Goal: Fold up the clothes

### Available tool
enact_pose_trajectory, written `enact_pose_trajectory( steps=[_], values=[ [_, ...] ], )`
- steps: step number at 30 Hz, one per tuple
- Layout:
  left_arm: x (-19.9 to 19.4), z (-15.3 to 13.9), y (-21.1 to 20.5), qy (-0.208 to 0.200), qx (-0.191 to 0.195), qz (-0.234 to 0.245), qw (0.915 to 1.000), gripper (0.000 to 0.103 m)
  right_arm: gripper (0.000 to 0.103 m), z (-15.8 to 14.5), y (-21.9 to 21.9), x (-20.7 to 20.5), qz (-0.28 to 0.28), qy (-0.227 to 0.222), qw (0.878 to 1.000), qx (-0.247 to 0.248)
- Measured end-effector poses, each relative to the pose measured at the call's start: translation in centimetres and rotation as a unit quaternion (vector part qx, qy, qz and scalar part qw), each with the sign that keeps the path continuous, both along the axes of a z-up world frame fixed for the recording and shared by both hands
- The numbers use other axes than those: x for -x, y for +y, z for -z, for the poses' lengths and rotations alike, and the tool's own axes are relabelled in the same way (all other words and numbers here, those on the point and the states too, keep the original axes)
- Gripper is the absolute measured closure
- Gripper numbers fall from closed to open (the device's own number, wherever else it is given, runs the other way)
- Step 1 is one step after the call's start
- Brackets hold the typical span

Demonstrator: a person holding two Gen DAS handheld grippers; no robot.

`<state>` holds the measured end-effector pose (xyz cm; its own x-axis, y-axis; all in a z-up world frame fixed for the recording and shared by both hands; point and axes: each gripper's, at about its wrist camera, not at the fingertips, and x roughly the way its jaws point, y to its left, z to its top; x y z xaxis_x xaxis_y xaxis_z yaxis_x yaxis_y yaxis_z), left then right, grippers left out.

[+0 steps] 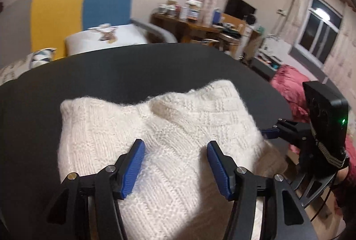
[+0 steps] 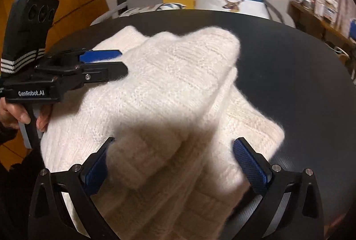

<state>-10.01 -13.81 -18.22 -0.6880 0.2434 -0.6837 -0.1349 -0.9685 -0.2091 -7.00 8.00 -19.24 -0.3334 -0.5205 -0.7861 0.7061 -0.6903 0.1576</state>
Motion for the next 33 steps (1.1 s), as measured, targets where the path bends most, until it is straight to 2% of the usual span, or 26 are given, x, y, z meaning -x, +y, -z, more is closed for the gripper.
enact_pose_trajectory(
  steps=[5,8,11,13,16,18,20,21,23,24,26,27,29,31,32,33],
  values=[
    [0.0,-0.5,-3.3,-0.025,0.008,-0.048,0.9985,0.043,0.0,-1.1,-1.6,-0.5,-0.017,-0.016,0.999,0.023],
    [-0.1,-1.7,-3.9,-0.023,-0.017,-0.05,0.9984,0.043,0.0,-1.9,2.2,-0.4,-0.014,-0.027,0.997,0.071],
    [0.5,-2.5,-2.5,-0.005,-0.057,-0.013,0.9983,0.043,0.0,-3.3,5.1,-2.1,-0.045,-0.038,0.992,0.108],
    [1.7,-2.1,-0.3,-0.013,-0.045,0.022,0.9987,0.043,0.0,-4.1,6.1,-4.2,-0.076,-0.04,0.989,0.122],
    [3.0,-0.3,2.2,-0.03,-0.027,0.038,0.9985,0.042,0.0,-3.7,5.3,-4.8,-0.096,-0.037,0.987,0.126],
    [3.4,0.5,3.5,-0.03,-0.003,0.049,0.9983,0.039,0.0,-2.7,4.3,-4.0,-0.09,-0.042,0.986,0.131],
    [3.4,0.8,4.6,-0.021,0.029,0.059,0.9976,0.038,0.0,-1.1,3.3,-2.6,-0.082,-0.06,0.984,0.148],
    [3.3,1.0,5.1,-0.016,0.044,0.064,0.9968,0.038,0.0,0.1,3.0,-2.1,-0.069,-0.081,0.985,0.137],
    [3.1,1.3,4.6,-0.009,0.039,0.082,0.9959,0.038,0.0,2.1,2.6,-1.1,-0.053,-0.112,0.984,0.129],
    [3.1,1.3,4.3,-0.01,0.035,0.093,0.995,0.038,0.0,1.8,3.0,-1.2,-0.058,-0.104,0.981,0.152],
    [3.8,1.2,3.7,-0.016,0.038,0.113,0.9928,0.037,0.0,1.6,3.9,-1.1,-0.048,-0.129,0.977,0.163],
    [4.1,1.1,3.4,-0.019,0.041,0.119,0.9919,0.037,0.0,1.3,4.3,-1.4,-0.04,-0.126,0.978,0.159],
    [4.6,0.9,3.2,-0.03,0.041,0.123,0.991,0.037,0.0,0.4,5.3,-2.3,-0.026,-0.118,0.98,0.156],
    [4.3,0.0,3.4,-0.035,0.035,0.121,0.9914,0.038,0.0,-0.1,6.5,-3.5,-0.016,-0.129,0.974,0.187],
    [3.9,-0.6,3.4,-0.031,0.022,0.12,0.992,0.038,0.0,-0.3,7.1,-4.1,-0.011,-0.134,0.97,0.202],
    [3.7,-1.1,2.9,-0.025,-0.009,0.12,0.9924,0.038,0.0,-0.4,7.3,-4.7,-0.014,-0.139,0.967,0.215]
  ],
)
